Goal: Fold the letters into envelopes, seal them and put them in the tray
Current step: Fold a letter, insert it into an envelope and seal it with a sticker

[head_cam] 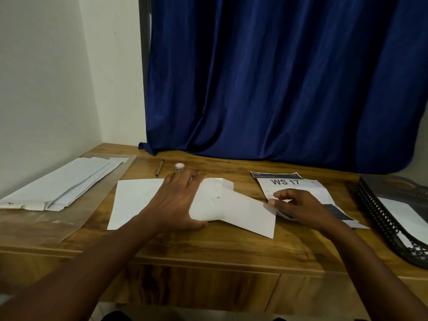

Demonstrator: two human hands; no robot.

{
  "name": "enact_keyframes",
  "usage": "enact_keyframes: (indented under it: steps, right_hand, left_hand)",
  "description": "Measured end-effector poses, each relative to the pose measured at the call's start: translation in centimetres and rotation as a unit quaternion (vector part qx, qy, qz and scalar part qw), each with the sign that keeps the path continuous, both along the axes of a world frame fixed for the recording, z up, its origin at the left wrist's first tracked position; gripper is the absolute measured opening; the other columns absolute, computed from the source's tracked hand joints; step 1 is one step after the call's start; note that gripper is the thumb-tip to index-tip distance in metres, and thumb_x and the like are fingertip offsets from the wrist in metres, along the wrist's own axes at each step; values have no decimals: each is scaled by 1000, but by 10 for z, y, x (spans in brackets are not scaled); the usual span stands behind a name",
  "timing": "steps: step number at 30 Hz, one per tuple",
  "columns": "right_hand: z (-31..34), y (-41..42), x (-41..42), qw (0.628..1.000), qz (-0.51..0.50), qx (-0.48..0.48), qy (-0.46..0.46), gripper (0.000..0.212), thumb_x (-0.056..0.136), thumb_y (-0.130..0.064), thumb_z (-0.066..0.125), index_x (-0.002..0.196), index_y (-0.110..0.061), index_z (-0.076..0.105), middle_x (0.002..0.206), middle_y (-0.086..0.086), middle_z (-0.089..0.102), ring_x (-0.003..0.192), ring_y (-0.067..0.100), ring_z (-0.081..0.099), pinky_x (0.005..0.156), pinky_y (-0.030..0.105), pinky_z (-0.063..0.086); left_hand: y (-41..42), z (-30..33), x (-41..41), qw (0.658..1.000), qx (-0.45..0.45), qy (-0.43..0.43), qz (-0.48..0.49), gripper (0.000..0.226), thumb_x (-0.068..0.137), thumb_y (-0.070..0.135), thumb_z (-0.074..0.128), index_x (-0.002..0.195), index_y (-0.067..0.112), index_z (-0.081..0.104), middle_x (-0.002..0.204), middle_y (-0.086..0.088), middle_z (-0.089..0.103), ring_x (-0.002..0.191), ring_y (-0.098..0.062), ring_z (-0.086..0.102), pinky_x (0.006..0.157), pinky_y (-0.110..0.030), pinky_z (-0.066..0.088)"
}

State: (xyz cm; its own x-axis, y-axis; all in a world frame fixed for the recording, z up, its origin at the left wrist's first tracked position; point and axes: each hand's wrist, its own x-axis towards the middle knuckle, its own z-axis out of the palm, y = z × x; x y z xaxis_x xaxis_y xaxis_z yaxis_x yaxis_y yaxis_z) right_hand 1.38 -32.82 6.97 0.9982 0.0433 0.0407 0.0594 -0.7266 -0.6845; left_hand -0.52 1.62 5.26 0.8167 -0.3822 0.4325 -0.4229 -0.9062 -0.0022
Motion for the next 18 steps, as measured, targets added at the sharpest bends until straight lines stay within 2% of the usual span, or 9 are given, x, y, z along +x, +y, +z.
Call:
enact_keyframes:
  steps: [3,7,9,12,16,18]
  right_hand:
    - [-6,-3,-4,999,20,32,17,33,83,-56,72,102,-29,75,110,-9,71,100,13,65,79,23,54]
    - [-7,-2,-4,999,40,15,24,11,90,-34,77,90,-23,76,91,-9,75,89,12,70,71,19,53]
    - [-5,1,-4,999,35,33,13,3,91,-25,76,92,-22,76,92,-7,75,90,12,69,69,18,52]
    - [0,14,-6,990,3,142,8,9,92,-26,75,97,-19,75,93,2,76,88,16,70,72,25,55]
    - [-1,46,-15,969,9,248,7,20,90,-27,76,95,-7,75,84,9,77,72,18,70,59,25,55]
    - [-9,63,-18,953,3,304,-9,22,89,-22,77,98,-3,74,85,10,78,73,20,73,54,26,52]
  left_hand:
    - [0,-1,1,1000,5,-5,5,121,61,85,67,156,29,18,152,0,29,136,-21,30,117,-39,26]
    - [-3,-1,2,1000,9,-7,5,122,61,86,66,156,29,17,152,0,29,136,-21,31,116,-40,28]
    - [-5,-1,2,1000,6,-7,1,120,61,85,67,156,28,19,151,0,30,136,-21,32,116,-41,30]
    - [-7,-4,1,1000,9,-7,-8,120,61,85,67,156,27,21,150,-1,31,135,-22,33,116,-41,30]
    - [-15,-9,1,1000,4,-7,-25,116,62,84,65,155,27,23,148,0,34,134,-21,34,116,-41,31]
    - [-20,-10,1,999,4,-18,-30,115,63,83,65,154,26,24,147,0,35,133,-21,35,116,-42,32]
